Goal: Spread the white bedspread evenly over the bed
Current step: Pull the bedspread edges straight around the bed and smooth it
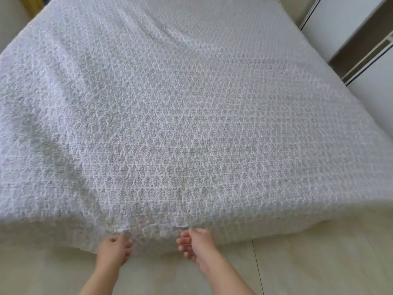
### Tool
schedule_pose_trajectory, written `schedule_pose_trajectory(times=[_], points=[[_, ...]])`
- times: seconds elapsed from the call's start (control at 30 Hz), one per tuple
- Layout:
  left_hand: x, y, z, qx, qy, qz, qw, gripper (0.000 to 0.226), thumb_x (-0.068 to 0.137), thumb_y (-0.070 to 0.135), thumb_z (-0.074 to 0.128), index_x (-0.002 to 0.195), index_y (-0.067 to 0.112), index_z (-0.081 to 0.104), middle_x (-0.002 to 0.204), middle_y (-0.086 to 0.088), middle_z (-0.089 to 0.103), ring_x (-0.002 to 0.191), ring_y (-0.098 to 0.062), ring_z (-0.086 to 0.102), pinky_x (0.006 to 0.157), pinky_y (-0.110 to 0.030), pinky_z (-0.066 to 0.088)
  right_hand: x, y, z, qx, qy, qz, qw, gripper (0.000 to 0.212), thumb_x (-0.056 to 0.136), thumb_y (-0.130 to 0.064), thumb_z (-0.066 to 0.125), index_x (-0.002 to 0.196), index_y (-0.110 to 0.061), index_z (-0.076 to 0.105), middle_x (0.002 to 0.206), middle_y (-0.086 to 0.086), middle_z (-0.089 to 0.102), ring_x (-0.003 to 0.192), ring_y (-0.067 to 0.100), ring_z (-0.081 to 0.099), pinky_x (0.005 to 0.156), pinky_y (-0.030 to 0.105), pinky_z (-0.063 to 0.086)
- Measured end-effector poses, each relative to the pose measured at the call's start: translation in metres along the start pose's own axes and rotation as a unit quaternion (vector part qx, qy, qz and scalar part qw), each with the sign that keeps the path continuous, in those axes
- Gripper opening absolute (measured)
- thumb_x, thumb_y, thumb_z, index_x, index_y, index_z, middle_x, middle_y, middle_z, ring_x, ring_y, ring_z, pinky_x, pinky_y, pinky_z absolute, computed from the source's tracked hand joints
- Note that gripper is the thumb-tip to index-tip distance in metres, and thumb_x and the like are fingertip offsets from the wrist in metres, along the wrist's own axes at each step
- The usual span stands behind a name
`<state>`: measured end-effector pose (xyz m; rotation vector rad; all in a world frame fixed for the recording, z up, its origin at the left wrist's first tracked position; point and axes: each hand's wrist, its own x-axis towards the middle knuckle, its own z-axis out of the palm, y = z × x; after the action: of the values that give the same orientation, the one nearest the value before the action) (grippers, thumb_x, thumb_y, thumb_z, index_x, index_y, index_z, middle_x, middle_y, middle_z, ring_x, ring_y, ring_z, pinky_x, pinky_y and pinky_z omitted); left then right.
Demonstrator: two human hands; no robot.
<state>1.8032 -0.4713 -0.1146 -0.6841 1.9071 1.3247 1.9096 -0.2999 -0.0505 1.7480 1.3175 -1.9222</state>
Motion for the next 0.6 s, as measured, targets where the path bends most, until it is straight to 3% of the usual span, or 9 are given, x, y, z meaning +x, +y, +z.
schedule_pose_trajectory(times=[0.1, 0.27, 0.43, 0.6], points=[[-0.013, -0.001, 0.041, 0.049, -0.045, 0.005, 0.998, 0.025, 0.097, 0.020, 0.054, 0.089, -0.003, 0.058, 0.061, -0.011, 0.054, 0.044, -0.017, 0.043, 0.042, -0.019, 0.034, 0.015, -0.006, -0.034, 0.024, 0.013, 0.001, 1.000, 0.032, 0.103, -0.020, 0.036, 0.082, -0.008, 0.056, 0.052, 0.002, 0.062, 0.037, 0.011, 0.050, 0.040, 0.015, 0.032], [-0.051, -0.004, 0.138, 0.098, -0.117, 0.009, 0.988, 0.026, 0.096, 0.021, 0.055, 0.080, 0.001, 0.060, 0.067, -0.012, 0.061, 0.053, -0.022, 0.049, 0.051, -0.025, 0.035, 0.038, -0.016, -0.121, 0.031, 0.053, 0.005, 0.998, 0.027, 0.102, -0.023, 0.036, 0.088, -0.009, 0.054, 0.064, 0.005, 0.062, 0.044, 0.013, 0.051, 0.042, 0.016, 0.034], [-0.098, -0.008, 0.259, 0.108, -0.143, 0.007, 0.984, 0.033, 0.094, 0.036, 0.055, 0.095, 0.004, 0.060, 0.084, -0.010, 0.068, 0.062, -0.021, 0.058, 0.056, -0.028, 0.041, 0.083, -0.025, -0.236, 0.048, 0.104, 0.018, 0.993, 0.024, 0.102, -0.026, 0.037, 0.096, -0.009, 0.053, 0.072, 0.005, 0.063, 0.047, 0.016, 0.053, 0.043, 0.016, 0.034], [-0.124, -0.012, 0.381, 0.085, -0.144, -0.046, 0.985, 0.048, 0.090, 0.053, 0.053, 0.106, 0.008, 0.055, 0.103, -0.007, 0.062, 0.088, -0.024, 0.062, 0.065, -0.032, 0.049, 0.128, -0.045, -0.345, 0.052, 0.145, 0.018, 0.988, 0.037, 0.100, -0.038, 0.041, 0.119, -0.008, 0.054, 0.104, 0.010, 0.064, 0.064, 0.019, 0.061, 0.043, 0.021, 0.044]])
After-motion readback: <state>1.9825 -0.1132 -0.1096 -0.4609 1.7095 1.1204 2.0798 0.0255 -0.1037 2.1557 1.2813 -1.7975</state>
